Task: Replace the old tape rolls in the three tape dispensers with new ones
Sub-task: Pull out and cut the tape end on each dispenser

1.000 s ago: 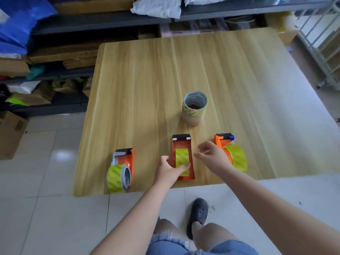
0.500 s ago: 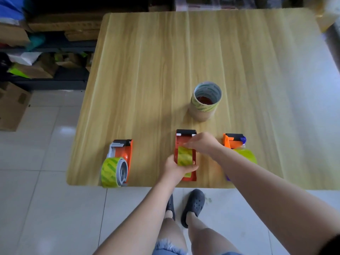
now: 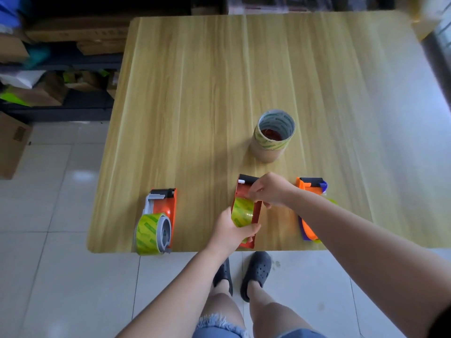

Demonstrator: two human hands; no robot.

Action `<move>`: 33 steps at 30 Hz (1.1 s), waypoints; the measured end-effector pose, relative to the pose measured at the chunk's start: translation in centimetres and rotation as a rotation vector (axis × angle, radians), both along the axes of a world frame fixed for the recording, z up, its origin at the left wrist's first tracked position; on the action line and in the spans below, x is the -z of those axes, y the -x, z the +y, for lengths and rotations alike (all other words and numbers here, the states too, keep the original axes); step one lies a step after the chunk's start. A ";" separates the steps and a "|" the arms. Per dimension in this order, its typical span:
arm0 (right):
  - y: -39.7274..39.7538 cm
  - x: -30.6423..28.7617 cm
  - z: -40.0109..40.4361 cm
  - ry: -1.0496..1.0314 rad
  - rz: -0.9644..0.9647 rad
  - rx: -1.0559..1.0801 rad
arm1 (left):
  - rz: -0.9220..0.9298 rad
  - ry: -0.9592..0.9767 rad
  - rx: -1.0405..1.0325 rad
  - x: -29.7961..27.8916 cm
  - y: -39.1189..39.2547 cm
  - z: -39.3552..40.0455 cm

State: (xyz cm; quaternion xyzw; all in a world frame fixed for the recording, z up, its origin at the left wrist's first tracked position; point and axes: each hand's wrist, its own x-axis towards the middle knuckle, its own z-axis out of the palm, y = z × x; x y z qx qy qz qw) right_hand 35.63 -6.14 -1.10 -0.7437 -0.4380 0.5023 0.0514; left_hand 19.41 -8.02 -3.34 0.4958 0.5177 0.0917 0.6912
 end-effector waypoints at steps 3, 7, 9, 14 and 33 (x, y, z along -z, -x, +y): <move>0.1 -1.0 0.3 -0.007 0.002 0.020 | -0.032 -0.013 0.022 -1.1 -0.1 0.2; 0.0 -2.1 0.6 -0.029 -0.017 0.074 | -0.043 -0.063 0.075 -2.5 -0.2 0.7; -0.1 -2.4 0.8 -0.075 -0.069 0.021 | -0.052 -0.095 0.081 -3.1 -0.3 0.8; -0.3 -3.3 1.2 -0.133 -0.136 -0.078 | -0.074 -0.103 0.070 -4.5 -0.3 0.9; 0.4 -6.9 3.3 -0.125 -0.446 0.047 | 0.024 -0.229 -0.025 -7.8 0.5 2.3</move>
